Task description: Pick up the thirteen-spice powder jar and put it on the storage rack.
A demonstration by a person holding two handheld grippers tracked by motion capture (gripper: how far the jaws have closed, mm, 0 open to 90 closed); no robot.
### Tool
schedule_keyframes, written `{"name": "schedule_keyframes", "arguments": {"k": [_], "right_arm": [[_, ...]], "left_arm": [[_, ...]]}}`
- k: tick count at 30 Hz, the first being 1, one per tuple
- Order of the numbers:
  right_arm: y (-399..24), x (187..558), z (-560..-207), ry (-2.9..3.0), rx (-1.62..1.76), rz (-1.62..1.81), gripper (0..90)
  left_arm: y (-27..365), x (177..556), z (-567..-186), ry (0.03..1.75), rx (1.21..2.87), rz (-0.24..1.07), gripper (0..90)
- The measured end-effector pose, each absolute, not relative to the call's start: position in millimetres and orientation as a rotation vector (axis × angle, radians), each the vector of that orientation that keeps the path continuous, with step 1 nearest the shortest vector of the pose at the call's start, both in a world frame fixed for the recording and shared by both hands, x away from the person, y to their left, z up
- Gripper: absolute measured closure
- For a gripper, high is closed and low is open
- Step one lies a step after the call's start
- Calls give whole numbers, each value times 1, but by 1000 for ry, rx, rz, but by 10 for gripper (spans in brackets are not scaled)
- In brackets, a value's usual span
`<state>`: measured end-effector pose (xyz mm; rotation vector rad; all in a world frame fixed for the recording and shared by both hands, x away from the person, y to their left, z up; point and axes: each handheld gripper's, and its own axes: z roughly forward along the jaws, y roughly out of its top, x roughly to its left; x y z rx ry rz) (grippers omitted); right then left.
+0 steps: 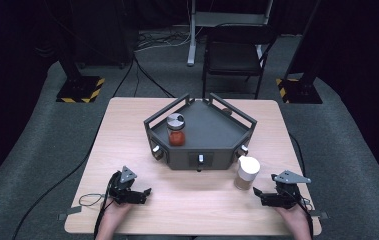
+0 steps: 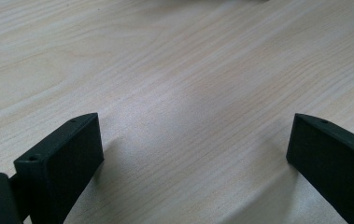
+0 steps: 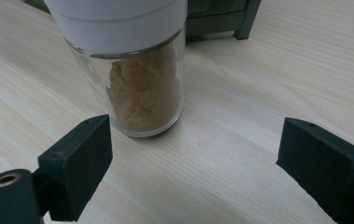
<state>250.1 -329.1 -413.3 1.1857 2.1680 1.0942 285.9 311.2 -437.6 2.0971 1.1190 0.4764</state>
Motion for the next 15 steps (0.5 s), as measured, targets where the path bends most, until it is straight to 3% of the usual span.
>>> {"name": "schedule_keyframes", "arguments": {"k": [15], "right_arm": [[-328, 251, -413, 2172, 1186, 1096, 90]], "left_arm": [[311, 286, -438, 1119, 2097, 477, 34]]}}
